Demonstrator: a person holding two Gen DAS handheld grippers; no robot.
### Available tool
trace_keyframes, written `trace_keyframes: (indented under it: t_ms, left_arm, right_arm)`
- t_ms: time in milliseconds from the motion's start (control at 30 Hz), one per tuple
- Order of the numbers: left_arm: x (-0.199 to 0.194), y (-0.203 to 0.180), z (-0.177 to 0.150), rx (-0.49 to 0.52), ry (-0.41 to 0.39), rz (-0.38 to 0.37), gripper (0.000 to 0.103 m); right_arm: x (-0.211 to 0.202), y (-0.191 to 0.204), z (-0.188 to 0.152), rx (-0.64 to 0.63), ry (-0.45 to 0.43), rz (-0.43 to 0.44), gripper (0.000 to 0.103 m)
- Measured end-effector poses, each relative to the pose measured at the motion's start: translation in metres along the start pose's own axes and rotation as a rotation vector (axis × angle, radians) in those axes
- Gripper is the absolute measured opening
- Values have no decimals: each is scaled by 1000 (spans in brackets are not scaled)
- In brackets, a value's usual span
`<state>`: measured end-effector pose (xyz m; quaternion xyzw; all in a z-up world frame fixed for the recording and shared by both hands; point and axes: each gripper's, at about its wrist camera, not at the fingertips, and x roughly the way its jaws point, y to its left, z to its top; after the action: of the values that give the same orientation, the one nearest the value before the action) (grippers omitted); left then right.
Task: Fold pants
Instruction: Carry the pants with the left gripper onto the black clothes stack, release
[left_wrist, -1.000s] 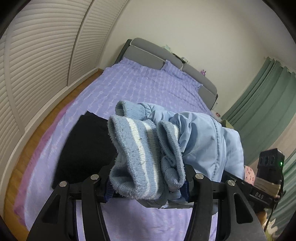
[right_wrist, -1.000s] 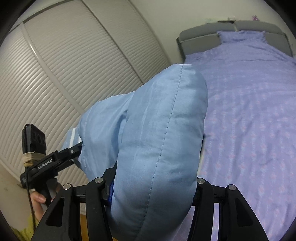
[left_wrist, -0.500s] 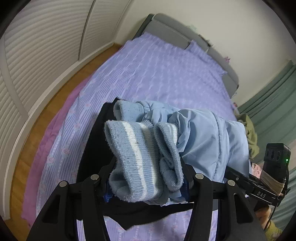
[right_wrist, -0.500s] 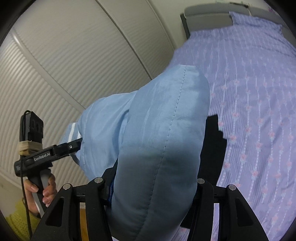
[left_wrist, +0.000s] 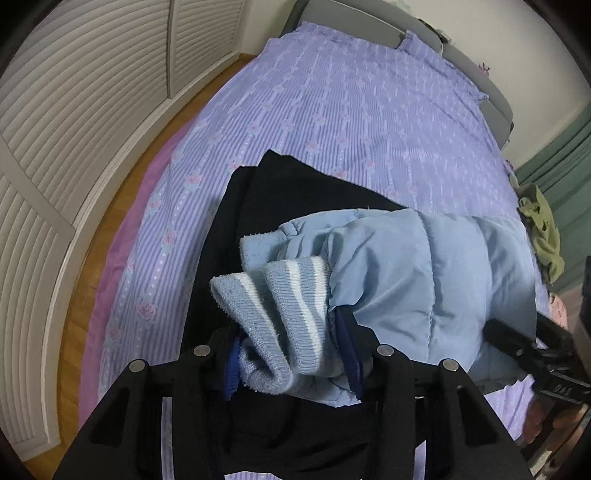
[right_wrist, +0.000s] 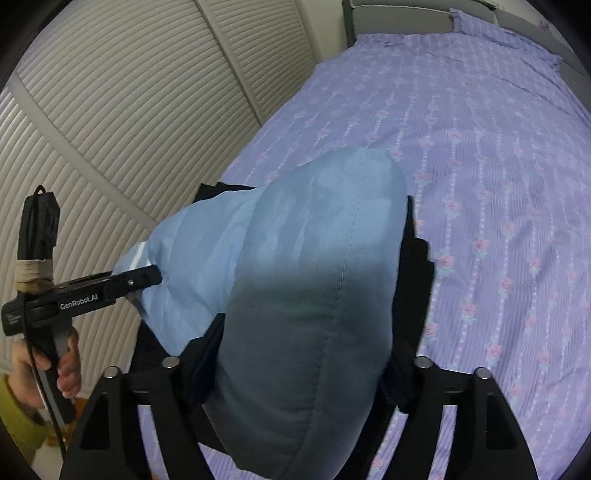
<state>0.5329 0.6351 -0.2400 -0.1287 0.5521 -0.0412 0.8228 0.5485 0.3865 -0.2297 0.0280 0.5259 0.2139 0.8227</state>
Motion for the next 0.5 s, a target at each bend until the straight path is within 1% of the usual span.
trace_keyframes:
  t_ms: [133, 200, 233, 300, 333, 367, 400, 433, 467, 500]
  left_arm:
    - [2, -7, 0, 11, -2, 41, 55]
    - [2, -9, 1, 9, -9, 69, 60]
    - [1, -9, 2, 12, -15, 87, 65]
    - [-8, -14, -1, 28, -30, 129, 69]
    - [-12, -18, -2, 37, -40, 153, 74]
    - [-22, -23, -6, 54, -65, 202, 75]
    - [-30, -27, -9, 65, -85, 228, 76]
    - [-43, -32, -15, 74, -115, 251, 80]
    - [-52, -35, -20, 75, -135, 265, 86]
    - [-64, -39, -27, 73, -162, 273, 86]
  right_arm:
    - [-15, -10, 0, 40, -45, -31, 81]
    - [-23, -22, -1, 85, -70, -32, 81]
    - [-28, -26, -2, 108, -77, -39, 81]
    - [-40, -27, -6, 112, -90, -53, 82]
    - [-45, -26, -7, 99, -93, -75, 81]
    - [-53, -23, -10, 79, -103, -106, 81]
    - [-62, -21, -12, 67, -124, -136, 82]
    - [-75, -20, -15, 57, -154, -163, 83]
    - [-81, -21, -16, 52, -168, -170, 83]
    - [-92, -20, -20, 46, -186, -177, 83]
